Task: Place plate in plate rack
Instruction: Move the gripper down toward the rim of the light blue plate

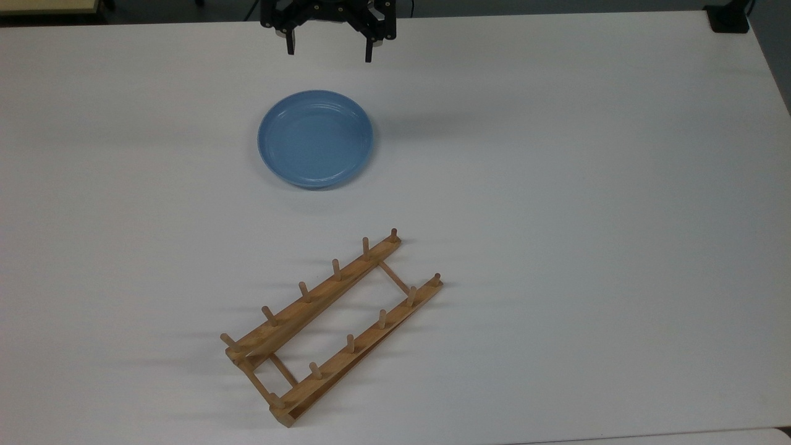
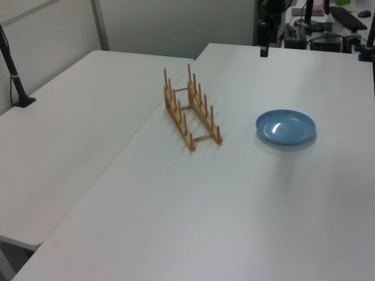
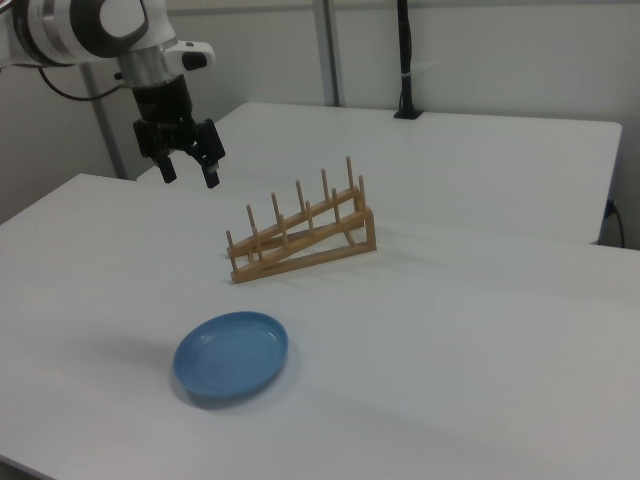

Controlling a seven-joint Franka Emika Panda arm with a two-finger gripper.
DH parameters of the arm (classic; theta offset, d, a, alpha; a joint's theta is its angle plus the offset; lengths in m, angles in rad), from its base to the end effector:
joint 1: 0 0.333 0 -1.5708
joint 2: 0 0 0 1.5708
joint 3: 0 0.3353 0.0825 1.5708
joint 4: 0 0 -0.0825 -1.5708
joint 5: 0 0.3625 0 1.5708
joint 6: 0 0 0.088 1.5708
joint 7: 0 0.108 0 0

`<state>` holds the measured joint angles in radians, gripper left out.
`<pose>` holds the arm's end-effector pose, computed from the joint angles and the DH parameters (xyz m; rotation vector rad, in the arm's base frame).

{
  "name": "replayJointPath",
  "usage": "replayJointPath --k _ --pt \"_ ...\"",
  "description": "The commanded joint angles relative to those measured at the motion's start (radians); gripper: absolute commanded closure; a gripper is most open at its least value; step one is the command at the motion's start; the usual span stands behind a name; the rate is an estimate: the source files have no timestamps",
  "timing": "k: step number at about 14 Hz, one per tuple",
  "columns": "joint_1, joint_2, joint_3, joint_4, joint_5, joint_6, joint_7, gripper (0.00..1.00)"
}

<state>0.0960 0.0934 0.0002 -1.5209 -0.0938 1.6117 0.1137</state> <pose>0.5652 0.0447 0.6180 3.0481 -0.0206 0.0110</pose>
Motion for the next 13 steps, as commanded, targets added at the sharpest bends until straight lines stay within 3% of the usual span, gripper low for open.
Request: replayJointPath --k 1,7,10,13 --pt "0.001 -0.018 -0.003 -0.013 0.005 -0.018 0.007 0.0" --pt "-0.005 -0.018 -0.005 -0.025 0.005 -0.013 -0.037 0.0" --pt "-0.036 -0.018 -0.009 -0.112 0.003 0.034 -0.202 0.0" --pt "-0.084 -0.012 -0.011 -0.276 -0.011 0.193 -0.383 0.0"
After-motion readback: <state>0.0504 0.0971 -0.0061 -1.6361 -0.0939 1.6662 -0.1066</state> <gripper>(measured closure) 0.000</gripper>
